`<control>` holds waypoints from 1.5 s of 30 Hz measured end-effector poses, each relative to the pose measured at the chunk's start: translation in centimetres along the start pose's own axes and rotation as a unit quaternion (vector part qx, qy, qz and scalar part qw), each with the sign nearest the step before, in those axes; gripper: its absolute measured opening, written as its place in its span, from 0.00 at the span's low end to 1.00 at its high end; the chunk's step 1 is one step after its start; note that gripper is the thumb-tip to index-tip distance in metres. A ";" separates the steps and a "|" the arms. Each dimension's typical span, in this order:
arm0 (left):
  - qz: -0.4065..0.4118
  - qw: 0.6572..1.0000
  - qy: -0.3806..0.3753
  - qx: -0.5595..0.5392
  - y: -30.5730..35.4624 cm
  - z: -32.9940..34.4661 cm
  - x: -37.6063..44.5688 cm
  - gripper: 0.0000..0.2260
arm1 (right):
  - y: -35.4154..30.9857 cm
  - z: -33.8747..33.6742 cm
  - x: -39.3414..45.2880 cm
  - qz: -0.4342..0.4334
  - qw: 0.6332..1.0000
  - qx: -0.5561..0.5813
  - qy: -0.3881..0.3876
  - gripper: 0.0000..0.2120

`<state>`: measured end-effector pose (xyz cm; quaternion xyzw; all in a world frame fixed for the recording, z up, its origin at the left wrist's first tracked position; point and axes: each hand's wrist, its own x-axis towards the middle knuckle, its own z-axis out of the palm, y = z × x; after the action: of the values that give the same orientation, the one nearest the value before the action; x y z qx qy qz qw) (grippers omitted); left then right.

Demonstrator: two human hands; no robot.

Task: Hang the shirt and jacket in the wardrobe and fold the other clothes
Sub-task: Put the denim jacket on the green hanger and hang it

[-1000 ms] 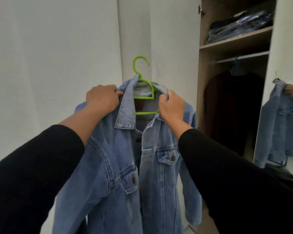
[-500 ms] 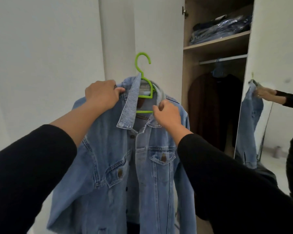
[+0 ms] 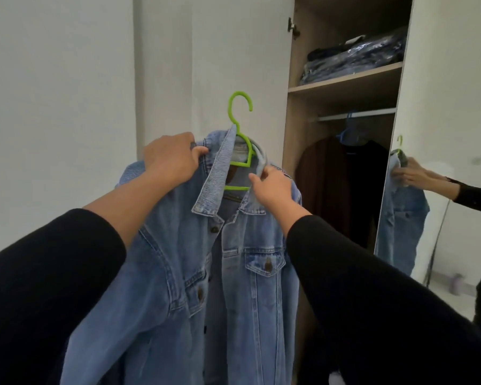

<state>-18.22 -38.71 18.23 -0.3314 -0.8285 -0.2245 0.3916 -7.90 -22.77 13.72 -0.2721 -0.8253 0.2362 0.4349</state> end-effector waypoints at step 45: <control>0.108 0.959 0.029 -0.262 28.1 33.0 26.4 0.16 | 17.6 -3.5 36.3 0.210 0.942 -0.110 0.238 0.30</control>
<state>-26.82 11.06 22.89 -0.5033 -0.6883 -0.3992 0.3371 -17.88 14.57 25.90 -0.5336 -0.6428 0.1580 0.5264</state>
